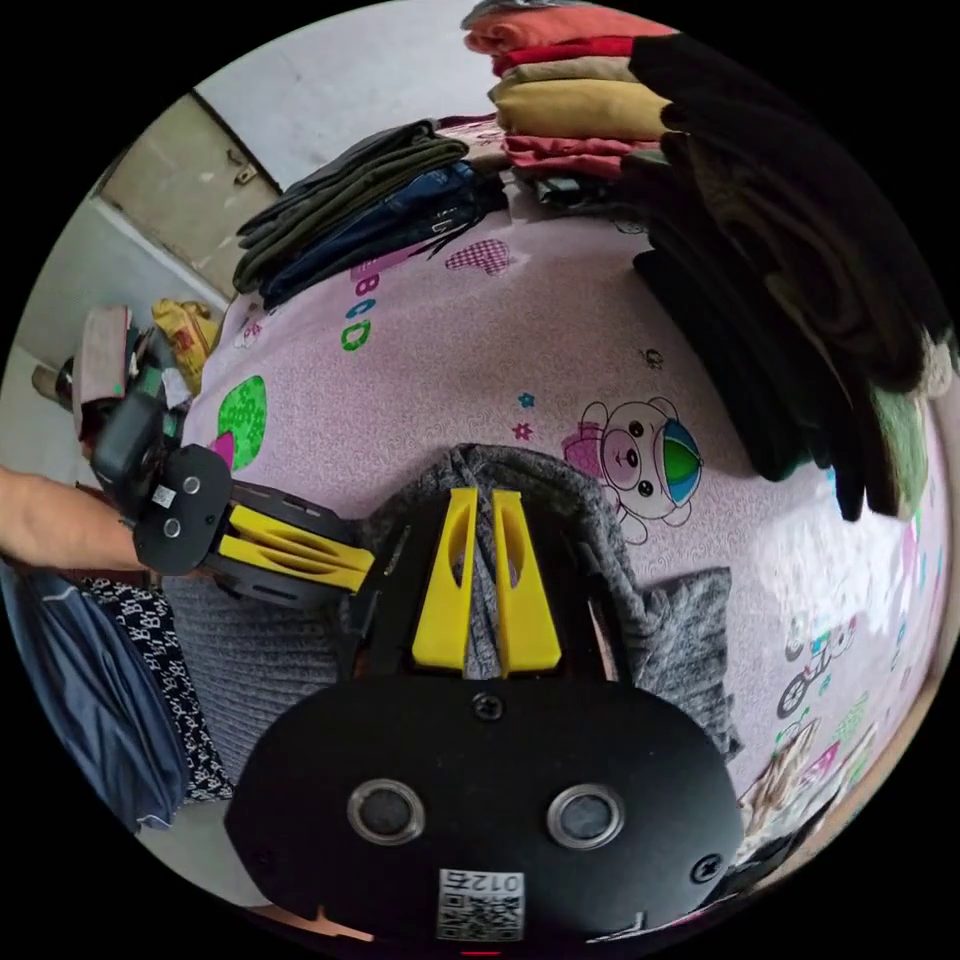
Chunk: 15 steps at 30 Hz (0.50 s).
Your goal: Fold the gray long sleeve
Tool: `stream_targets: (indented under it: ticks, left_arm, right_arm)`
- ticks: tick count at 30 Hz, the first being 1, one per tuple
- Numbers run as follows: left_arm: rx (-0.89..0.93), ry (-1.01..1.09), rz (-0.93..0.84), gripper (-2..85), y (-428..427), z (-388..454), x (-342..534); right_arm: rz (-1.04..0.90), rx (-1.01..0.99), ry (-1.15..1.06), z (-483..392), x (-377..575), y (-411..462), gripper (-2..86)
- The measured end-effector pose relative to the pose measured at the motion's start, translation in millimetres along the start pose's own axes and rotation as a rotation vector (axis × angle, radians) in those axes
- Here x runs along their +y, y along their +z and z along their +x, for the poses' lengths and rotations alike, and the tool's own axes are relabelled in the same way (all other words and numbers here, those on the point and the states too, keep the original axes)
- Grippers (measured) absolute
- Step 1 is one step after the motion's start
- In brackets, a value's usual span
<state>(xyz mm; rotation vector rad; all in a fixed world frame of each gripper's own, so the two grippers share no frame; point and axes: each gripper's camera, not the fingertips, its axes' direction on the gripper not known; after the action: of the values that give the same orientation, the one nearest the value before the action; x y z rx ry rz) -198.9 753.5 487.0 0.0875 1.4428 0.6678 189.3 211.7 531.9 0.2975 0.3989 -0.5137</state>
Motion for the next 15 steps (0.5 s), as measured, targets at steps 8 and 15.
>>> stream_targets:
  ticks: [8,15]
  left_arm:
    - [0.015,-0.004,0.051,0.2,-16,-30,8]
    - [0.034,-0.014,0.055,0.1,-32,-53,8]
  right_arm:
    - [-0.075,-0.069,-0.139,-29,0,14,2.3]
    - [0.044,-0.043,0.135,1,27,-18,0.4]
